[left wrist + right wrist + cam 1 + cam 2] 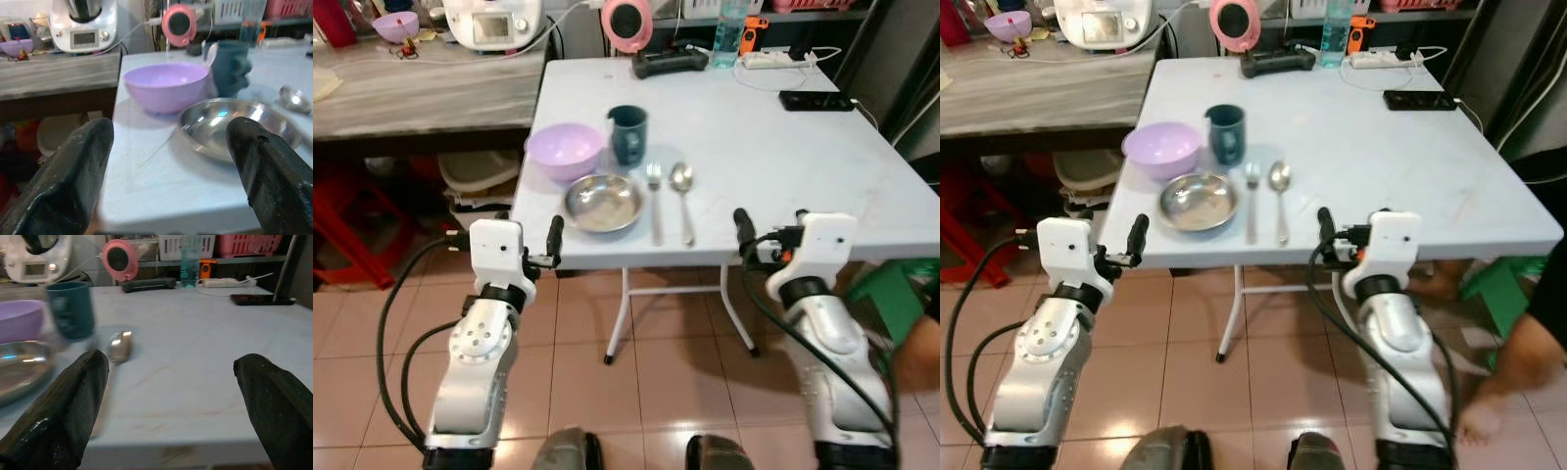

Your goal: Setting the table

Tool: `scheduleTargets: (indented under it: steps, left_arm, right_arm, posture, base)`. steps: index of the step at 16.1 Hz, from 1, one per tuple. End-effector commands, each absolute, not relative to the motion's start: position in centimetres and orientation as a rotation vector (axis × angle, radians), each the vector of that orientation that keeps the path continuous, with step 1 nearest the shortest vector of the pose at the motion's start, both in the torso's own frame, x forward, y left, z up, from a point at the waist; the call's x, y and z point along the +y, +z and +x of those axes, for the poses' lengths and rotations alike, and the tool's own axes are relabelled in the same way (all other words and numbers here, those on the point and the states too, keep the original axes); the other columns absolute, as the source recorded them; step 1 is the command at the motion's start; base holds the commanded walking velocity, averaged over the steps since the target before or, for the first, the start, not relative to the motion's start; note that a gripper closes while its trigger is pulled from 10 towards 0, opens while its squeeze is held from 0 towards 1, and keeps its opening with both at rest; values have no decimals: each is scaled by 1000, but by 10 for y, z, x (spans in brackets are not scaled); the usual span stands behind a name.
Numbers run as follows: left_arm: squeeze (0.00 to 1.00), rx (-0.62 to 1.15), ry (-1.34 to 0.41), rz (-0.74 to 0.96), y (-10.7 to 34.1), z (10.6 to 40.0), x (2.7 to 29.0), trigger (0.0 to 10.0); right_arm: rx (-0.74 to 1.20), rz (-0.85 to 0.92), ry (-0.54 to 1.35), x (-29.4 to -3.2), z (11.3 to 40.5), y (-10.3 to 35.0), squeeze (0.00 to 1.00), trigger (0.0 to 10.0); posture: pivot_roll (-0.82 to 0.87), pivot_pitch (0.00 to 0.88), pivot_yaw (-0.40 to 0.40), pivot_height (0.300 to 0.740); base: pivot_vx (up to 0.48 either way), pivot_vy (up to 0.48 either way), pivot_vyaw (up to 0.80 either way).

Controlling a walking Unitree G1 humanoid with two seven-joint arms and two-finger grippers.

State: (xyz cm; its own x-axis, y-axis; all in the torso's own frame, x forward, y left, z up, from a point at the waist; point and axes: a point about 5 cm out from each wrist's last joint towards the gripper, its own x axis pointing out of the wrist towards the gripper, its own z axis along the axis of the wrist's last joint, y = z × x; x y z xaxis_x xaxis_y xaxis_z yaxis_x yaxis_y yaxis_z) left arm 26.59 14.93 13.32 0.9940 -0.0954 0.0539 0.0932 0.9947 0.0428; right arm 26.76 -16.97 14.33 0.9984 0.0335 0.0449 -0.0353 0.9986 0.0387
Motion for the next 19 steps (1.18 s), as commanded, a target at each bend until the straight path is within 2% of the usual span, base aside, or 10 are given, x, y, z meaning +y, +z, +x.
scheduleTargets:
  steps: [1, 5, 14, 19]
  left_arm:
    - [0, -75, -88, 46, 138, 266, 150, 10000]
    - [0, -94, -75, 58, 141, 266, 150, 10000]
    - [0, -139, -151, 45, 150, 263, 141, 10000]
    - [0, -144, -177, 44, 151, 262, 139, 10000]
  right_arm:
    - [-71, 36, 45, -169, 267, 150, 0, 10000]
    - [-72, 37, 48, -169, 267, 150, 0, 10000]
    - [-72, 37, 51, -168, 266, 150, 0, 10000]
    - [-62, 47, 49, -168, 266, 149, 0, 10000]
  posture:
    - [-19, 96, 55, 740]
    - [-17, 99, 55, 740]
    - [-17, 101, 54, 740]
    - [-16, 101, 54, 740]
  base:
    - [0, 458, 0]
    - [0, 445, 0]
    - [0, 0, 0]
    - [310, 0, -80]
